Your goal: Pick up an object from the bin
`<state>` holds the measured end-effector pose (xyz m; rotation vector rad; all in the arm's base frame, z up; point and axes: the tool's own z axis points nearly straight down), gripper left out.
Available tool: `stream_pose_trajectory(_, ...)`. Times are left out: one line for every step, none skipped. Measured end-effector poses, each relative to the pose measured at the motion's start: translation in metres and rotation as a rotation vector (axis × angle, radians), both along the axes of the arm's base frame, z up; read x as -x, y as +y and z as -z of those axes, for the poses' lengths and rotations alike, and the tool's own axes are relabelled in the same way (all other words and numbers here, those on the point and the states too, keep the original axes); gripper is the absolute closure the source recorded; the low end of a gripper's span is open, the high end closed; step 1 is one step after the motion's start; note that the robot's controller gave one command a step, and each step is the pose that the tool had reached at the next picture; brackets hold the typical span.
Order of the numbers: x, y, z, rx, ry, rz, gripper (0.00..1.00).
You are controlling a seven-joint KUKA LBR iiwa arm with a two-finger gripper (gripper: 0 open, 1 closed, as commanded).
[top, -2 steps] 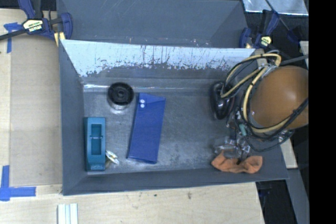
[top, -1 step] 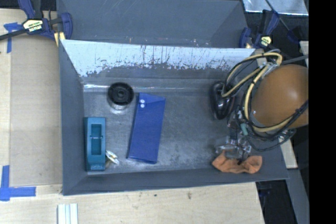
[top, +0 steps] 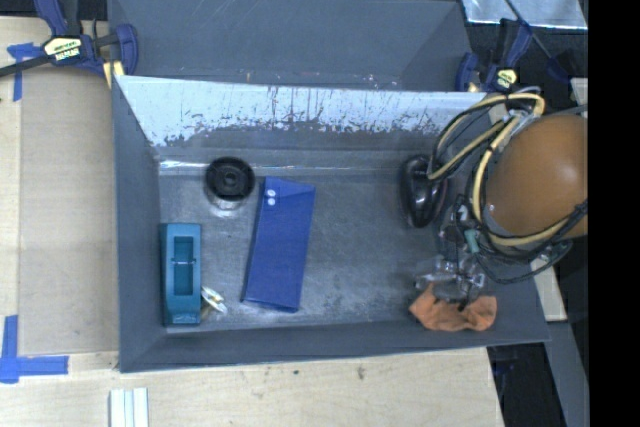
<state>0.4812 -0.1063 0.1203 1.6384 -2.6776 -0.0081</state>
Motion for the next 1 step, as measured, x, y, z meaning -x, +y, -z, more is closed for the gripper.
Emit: stream_pose_trajectory(-0.0026, -0.0006, -0.0803, 0.003, -0.009, 0.002, 1.0)
